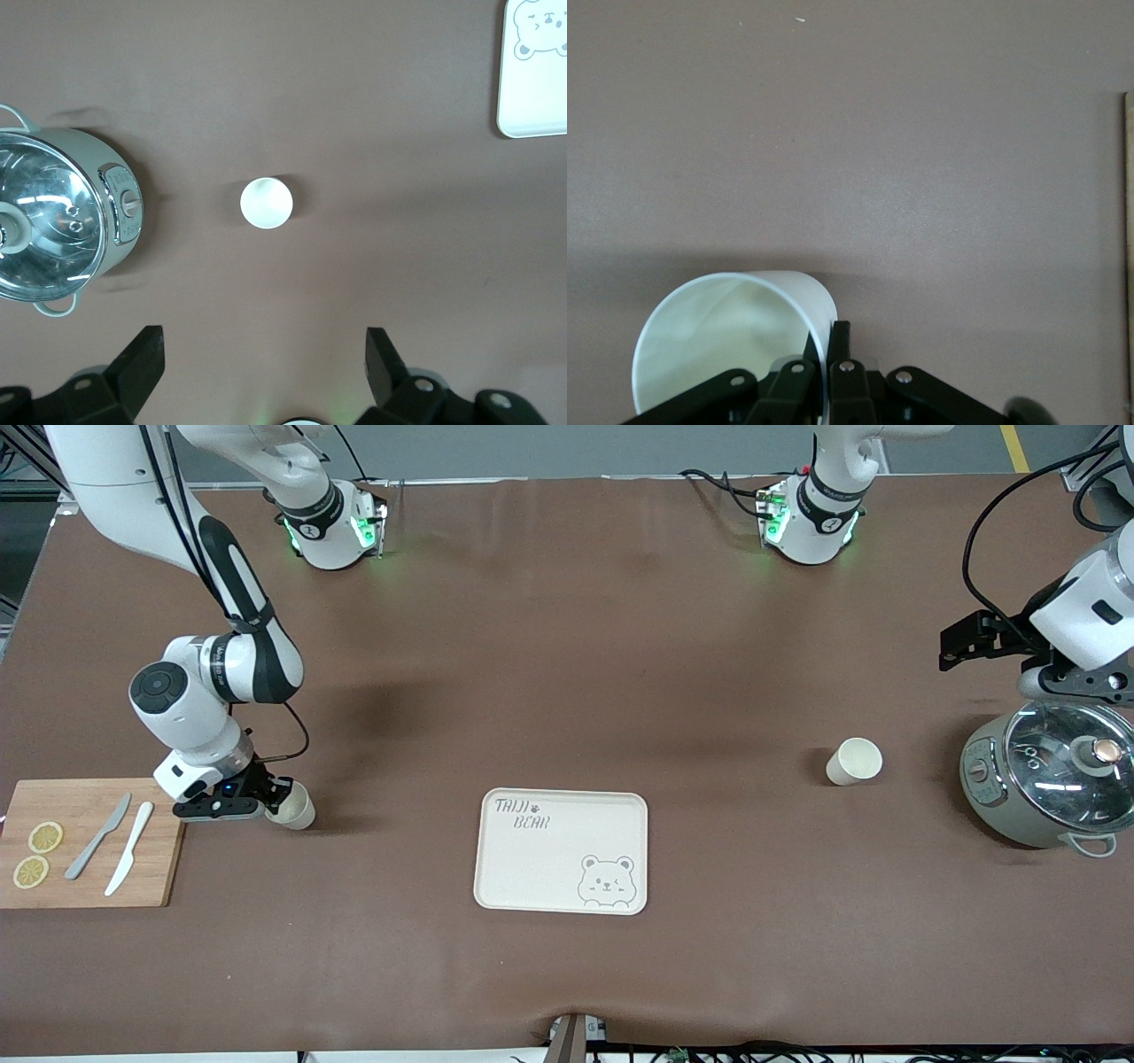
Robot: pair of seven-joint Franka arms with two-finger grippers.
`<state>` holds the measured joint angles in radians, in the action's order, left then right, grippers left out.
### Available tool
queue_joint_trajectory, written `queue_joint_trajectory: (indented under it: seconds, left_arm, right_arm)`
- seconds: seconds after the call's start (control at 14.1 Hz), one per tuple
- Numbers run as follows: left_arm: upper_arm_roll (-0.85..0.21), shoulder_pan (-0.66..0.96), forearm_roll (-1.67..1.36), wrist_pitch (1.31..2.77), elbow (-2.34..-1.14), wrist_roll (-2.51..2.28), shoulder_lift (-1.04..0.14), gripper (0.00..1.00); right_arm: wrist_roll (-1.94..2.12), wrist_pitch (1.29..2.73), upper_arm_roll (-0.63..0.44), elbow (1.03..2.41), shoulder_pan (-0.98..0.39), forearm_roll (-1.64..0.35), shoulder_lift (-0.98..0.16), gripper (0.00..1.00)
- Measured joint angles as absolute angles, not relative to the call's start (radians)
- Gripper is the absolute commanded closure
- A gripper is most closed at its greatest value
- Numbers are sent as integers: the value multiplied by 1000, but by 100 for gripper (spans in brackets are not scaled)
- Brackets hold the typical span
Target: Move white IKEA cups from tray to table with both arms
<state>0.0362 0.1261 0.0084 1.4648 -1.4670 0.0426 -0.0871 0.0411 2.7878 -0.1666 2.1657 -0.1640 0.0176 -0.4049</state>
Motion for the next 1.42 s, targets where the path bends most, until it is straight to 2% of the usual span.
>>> queue_joint_trajectory:
  seconds: [0.28,0.35,0.64,0.78,0.99,1.42]
  left_arm:
    - [36,126,8,1465,-1467,43,-87,0]
    - [36,126,8,1465,-1467,43,-87,0]
    - [36,126,8,1465,-1467,43,-87,0]
    - [36,125,8,1465,-1467,43,-87,0]
    - [36,125,8,1465,-1467,43,-87,0]
    - [36,125,8,1465,-1467,43,-87,0]
  right_arm:
    - [41,2788,-167,2159,-163,18,-405,4]
    - [41,2789,-167,2158,-163,18,-405,0]
    - [71,2786,-168,2151,-148,18,-405,0]
    - [98,2741,-168,2136,-128,18,-399,0]
    - [108,2520,-167,2062,-121,18,-339,0]
    - [106,1791,-159,1753,-123,17,-130,0]
